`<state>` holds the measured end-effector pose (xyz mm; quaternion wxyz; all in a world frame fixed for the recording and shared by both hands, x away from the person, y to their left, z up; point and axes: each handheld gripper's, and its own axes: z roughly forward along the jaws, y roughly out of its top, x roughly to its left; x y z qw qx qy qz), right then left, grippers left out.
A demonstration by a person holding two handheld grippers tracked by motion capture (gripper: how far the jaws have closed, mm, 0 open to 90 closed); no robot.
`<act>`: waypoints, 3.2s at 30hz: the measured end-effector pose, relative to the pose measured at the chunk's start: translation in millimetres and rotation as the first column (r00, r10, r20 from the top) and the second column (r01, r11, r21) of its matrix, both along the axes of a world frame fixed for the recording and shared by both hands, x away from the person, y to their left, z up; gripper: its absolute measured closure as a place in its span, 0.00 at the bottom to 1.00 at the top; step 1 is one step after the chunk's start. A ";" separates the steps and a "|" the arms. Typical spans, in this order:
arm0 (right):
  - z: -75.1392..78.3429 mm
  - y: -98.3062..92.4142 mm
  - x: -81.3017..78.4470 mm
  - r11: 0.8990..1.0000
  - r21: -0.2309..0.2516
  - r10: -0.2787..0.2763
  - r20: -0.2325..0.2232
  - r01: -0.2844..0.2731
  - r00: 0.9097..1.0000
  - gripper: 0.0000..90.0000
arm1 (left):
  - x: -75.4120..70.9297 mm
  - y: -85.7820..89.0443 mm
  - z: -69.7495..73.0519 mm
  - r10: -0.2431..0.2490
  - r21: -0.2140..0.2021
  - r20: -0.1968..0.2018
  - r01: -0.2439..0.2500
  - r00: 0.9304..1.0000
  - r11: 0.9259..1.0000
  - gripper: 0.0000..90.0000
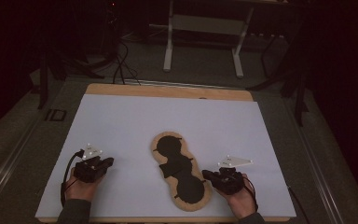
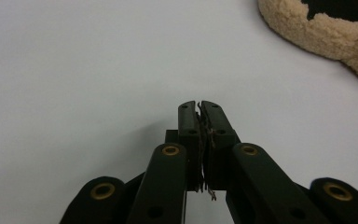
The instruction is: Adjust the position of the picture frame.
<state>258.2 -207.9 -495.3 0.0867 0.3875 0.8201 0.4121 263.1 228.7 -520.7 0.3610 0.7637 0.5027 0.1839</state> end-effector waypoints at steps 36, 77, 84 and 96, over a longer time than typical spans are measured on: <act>-5.6 65.8 -16.0 0.988 -0.038 0.151 0.023 -0.150 0.988 1.00 | 0.3 -1.0 -0.5 0.005 0.010 0.003 -0.005 1.000 1.000 0.96; -24.0 113.2 -29.1 0.950 -0.184 0.260 0.006 -0.254 0.966 1.00 | 0.4 0.8 -0.5 0.010 0.000 0.000 -0.010 1.000 1.000 0.95; -23.2 112.3 -28.9 0.946 -0.195 0.263 -0.002 -0.259 0.965 1.00 | 0.0 1.4 -0.2 0.011 -0.002 0.002 -0.011 1.000 1.000 0.95; -19.6 105.4 -29.4 0.935 -0.242 0.261 -0.022 -0.258 0.965 1.00 | -0.2 1.9 -0.2 0.014 -0.005 0.004 -0.014 1.000 1.000 0.95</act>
